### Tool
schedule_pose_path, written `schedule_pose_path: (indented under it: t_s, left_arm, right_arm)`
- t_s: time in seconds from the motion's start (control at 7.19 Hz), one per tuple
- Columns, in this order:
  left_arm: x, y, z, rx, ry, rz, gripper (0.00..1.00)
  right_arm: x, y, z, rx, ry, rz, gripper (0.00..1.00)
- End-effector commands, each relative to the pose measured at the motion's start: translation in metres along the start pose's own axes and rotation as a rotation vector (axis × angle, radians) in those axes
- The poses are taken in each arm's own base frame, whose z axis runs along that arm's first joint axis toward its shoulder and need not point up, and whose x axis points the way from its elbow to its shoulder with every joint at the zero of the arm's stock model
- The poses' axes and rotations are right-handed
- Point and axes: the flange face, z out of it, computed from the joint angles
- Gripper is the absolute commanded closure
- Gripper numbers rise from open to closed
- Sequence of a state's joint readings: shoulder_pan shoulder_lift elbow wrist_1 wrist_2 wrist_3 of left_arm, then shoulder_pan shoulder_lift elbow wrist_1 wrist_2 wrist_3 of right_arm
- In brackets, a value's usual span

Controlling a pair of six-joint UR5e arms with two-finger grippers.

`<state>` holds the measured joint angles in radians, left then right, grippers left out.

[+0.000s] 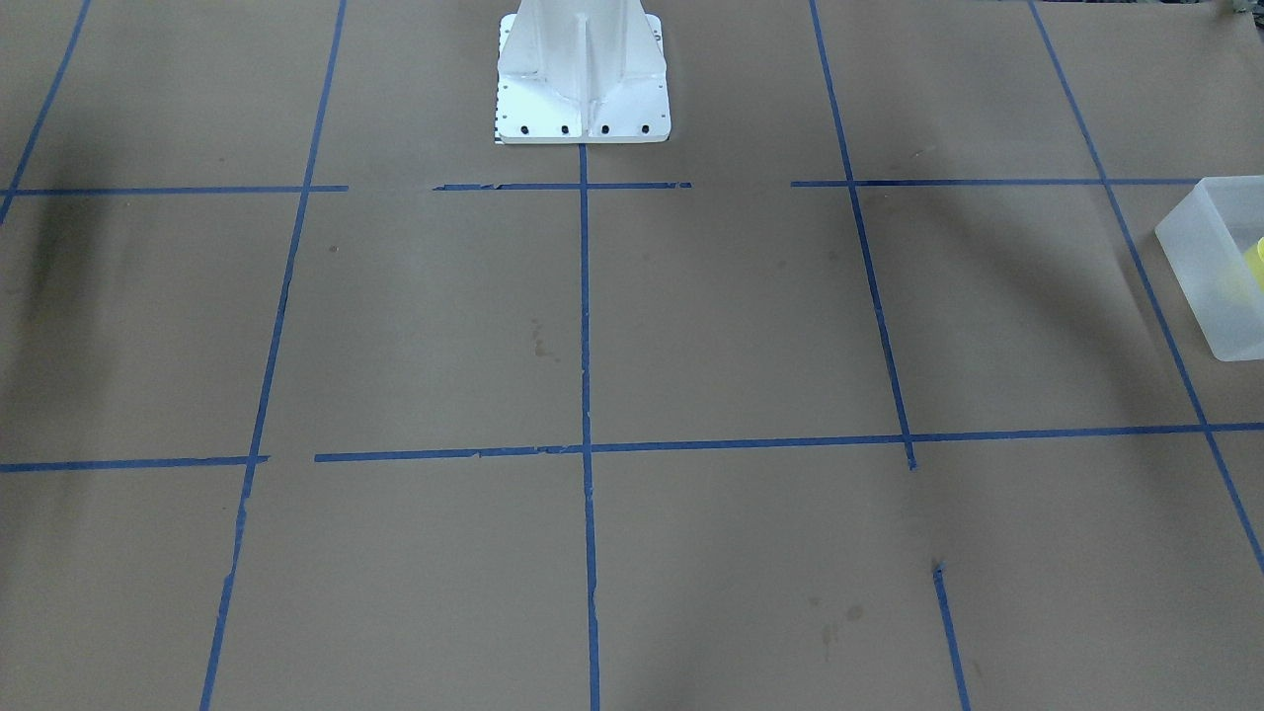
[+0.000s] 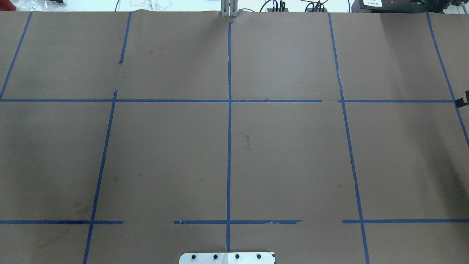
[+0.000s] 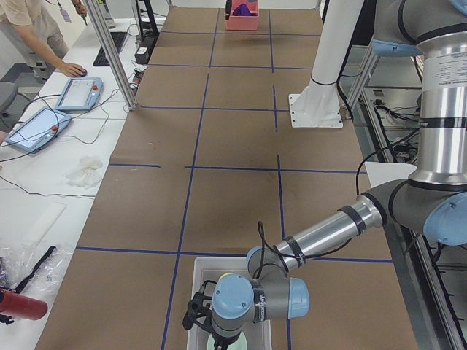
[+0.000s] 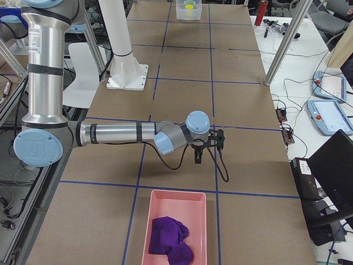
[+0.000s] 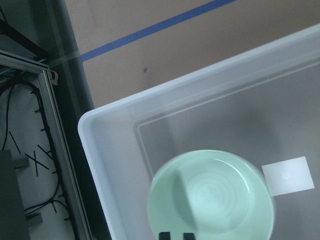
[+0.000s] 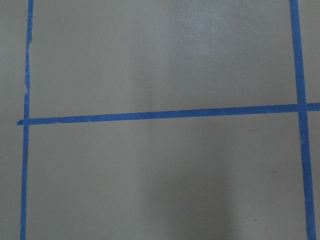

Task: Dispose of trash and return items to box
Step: 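Lower the green bowl into the clear box and open the left gripper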

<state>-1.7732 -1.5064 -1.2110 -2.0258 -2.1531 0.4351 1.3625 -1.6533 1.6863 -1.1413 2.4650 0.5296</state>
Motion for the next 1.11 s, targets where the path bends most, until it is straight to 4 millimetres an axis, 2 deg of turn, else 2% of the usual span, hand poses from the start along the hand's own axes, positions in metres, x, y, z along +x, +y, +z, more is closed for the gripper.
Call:
schedule_pose_path:
  t_s: [0.0, 0.14, 0.28, 0.42, 0.56, 0.7, 0.97]
  left_arm:
    - [0.029, -0.057, -0.067, 0.090, 0.032, -0.091, 0.00]
    - [0.055, -0.081, -0.095, 0.161, 0.121, -0.167, 0.00]
    - [0.085, -0.105, -0.105, 0.173, 0.137, -0.143, 0.00]
    - [0.134, -0.136, -0.118, 0.167, 0.162, -0.154, 0.00]
    - [0.175, -0.155, -0.133, 0.167, 0.180, -0.144, 0.00]
    - [0.196, -0.163, -0.141, 0.158, 0.197, -0.123, 0.00]
    - [0.258, -0.182, -0.155, 0.149, 0.251, -0.140, 0.00]
  right_arm:
    - [0.000, -0.001, 0.006, 0.011, 0.042, -0.007, 0.00]
    - [0.004, -0.002, 0.006, 0.028, 0.073, -0.005, 0.00]
    - [0.006, -0.003, 0.006, 0.041, 0.098, -0.006, 0.00]
    - [0.001, -0.002, 0.015, 0.043, 0.130, -0.025, 0.00]
    - [-0.001, -0.002, 0.012, 0.054, 0.140, -0.033, 0.00]
    - [-0.002, 0.003, 0.014, 0.046, 0.141, -0.035, 0.00]
    - [-0.007, 0.005, 0.013, 0.046, 0.135, -0.044, 0.00]
